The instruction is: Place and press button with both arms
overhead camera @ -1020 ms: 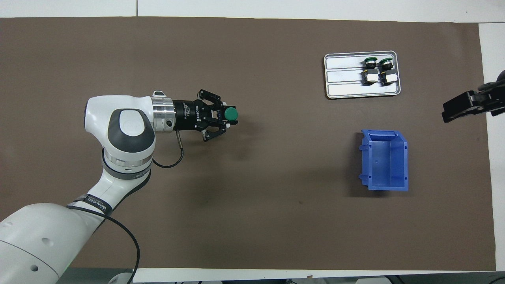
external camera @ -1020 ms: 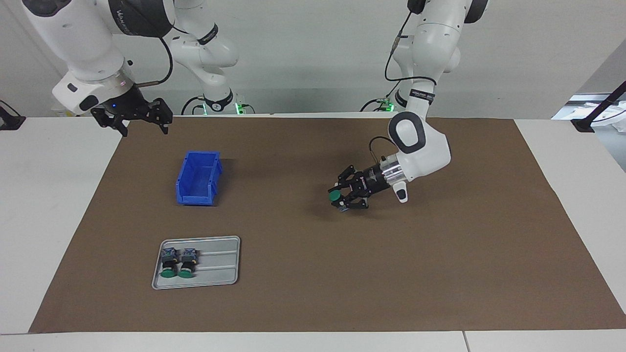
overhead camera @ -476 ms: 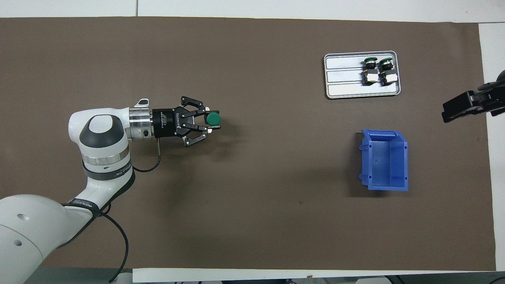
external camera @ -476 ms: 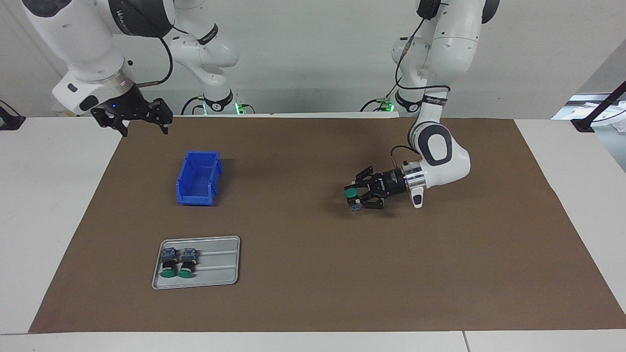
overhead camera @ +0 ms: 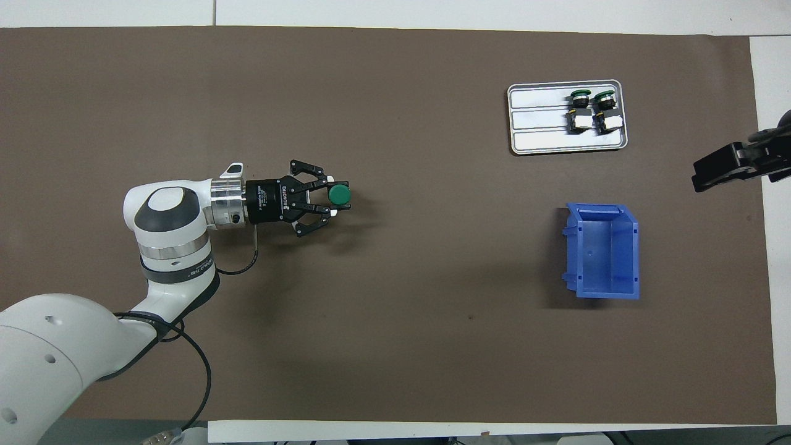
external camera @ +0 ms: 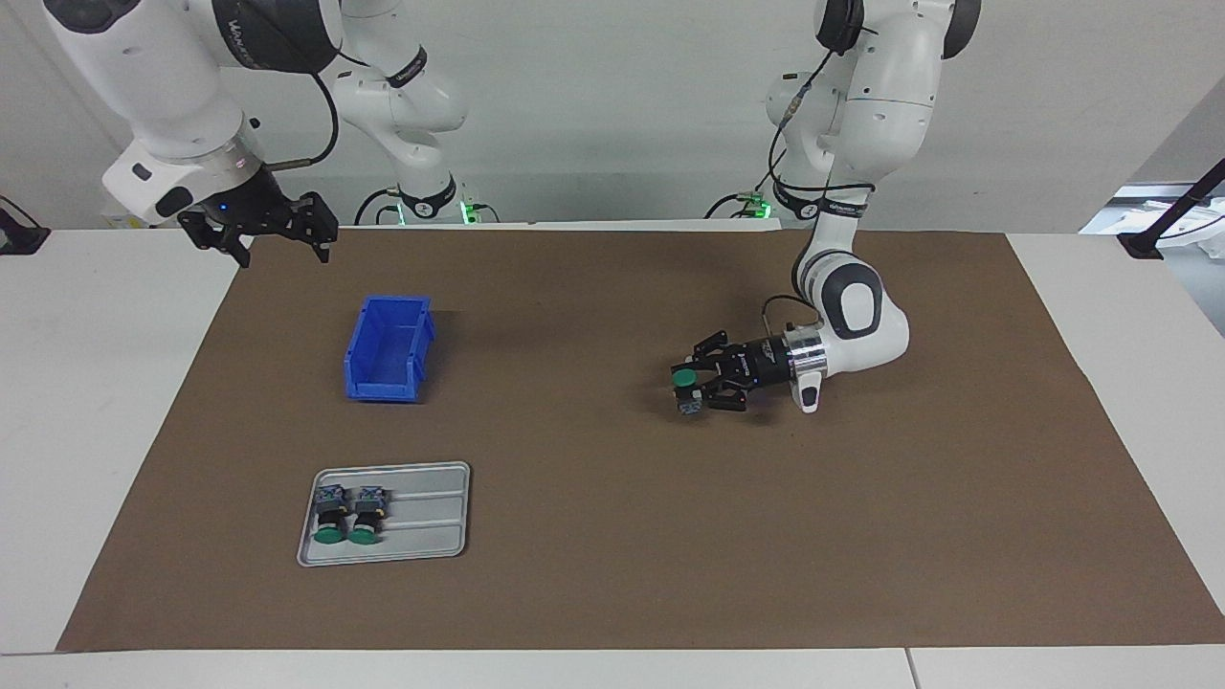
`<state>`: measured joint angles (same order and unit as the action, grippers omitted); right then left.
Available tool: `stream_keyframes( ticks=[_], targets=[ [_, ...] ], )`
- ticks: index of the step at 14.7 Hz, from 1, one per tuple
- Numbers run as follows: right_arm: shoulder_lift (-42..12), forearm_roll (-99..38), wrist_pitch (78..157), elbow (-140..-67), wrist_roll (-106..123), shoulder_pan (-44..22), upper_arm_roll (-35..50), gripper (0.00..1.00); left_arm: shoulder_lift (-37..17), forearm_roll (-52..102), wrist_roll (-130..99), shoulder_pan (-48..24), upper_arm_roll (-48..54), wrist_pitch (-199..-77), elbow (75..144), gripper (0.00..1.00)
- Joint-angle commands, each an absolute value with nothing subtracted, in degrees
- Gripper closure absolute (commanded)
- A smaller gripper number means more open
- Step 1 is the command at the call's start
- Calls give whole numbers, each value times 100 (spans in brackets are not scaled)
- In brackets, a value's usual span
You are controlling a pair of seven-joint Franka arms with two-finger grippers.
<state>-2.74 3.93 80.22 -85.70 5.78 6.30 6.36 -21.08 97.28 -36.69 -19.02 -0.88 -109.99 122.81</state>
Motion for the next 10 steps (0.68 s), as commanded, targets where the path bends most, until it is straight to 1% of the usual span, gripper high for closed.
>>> stream_keyframes(
  ticks=[1, 3, 10],
  targets=[
    [-141, 396, 7998, -8719, 642, 677, 668, 1, -2214, 9870, -3498, -1793, -70, -10837, 12296, 82],
    [-141, 396, 7998, -8727, 642, 677, 668, 1, -2302, 9949, -3472, -1750, -62, -10819, 12296, 82],
    [-141, 396, 7998, -8719, 642, 677, 668, 1, -2285, 10221, -3797, -1784, -62, -10925, 12445, 82]
  ],
)
